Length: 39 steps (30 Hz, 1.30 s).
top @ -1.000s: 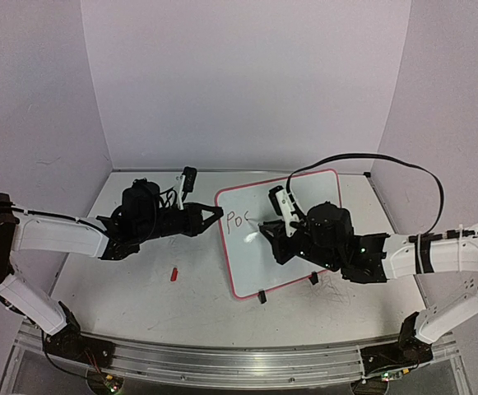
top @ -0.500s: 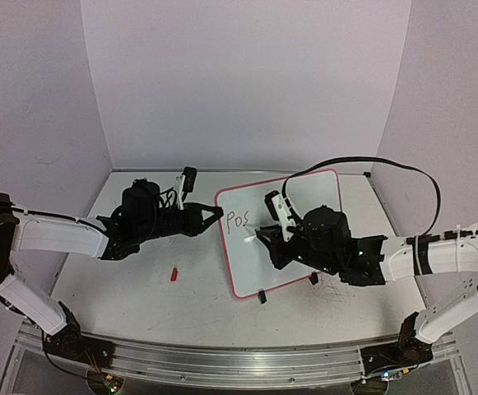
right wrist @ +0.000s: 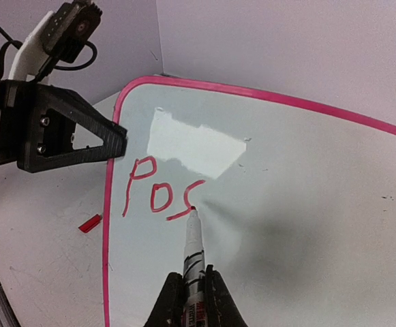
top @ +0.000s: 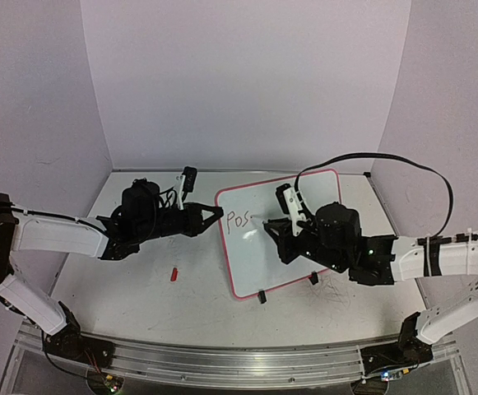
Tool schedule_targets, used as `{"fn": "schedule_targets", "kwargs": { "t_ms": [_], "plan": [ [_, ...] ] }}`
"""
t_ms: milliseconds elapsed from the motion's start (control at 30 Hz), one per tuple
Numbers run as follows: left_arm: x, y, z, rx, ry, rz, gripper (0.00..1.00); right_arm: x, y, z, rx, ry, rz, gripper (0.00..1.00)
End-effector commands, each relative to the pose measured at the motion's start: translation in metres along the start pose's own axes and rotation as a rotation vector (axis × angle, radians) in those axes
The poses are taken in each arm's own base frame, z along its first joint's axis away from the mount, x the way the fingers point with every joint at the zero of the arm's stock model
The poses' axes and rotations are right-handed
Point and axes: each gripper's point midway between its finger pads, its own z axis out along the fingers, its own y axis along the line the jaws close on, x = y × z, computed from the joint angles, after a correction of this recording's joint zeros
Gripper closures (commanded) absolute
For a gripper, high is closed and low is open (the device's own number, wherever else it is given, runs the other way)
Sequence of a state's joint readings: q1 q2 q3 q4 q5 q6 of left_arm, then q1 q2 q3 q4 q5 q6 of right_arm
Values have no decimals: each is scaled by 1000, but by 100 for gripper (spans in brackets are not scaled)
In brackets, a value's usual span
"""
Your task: Write a sentence on the whiteboard
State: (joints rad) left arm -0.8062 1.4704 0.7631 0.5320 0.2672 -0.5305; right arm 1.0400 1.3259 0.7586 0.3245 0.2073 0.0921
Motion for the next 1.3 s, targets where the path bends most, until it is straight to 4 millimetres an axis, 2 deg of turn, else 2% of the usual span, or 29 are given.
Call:
{"fn": "schedule_targets", "kwargs": {
  "t_ms": [0, 200, 867, 1067, 1267],
  "plan": [
    [-24, -11, -8, 18, -72, 41, 100, -21, -13, 1, 46, -59, 26, 100],
    [-25, -12, -8, 19, -75, 40, 100, -29, -12, 8, 47, -78, 14, 100],
    [-23, -12, -8, 24, -67, 35, 100, -47, -6, 8, 25, -126, 10, 100],
    [-25, -13, -8, 26, -72, 37, 100, -41, -6, 12, 25, -112, 12, 100],
    [-25, -13, -8, 26, -71, 39, 100, -27, -11, 15, 54, -82, 17, 100]
  ]
}}
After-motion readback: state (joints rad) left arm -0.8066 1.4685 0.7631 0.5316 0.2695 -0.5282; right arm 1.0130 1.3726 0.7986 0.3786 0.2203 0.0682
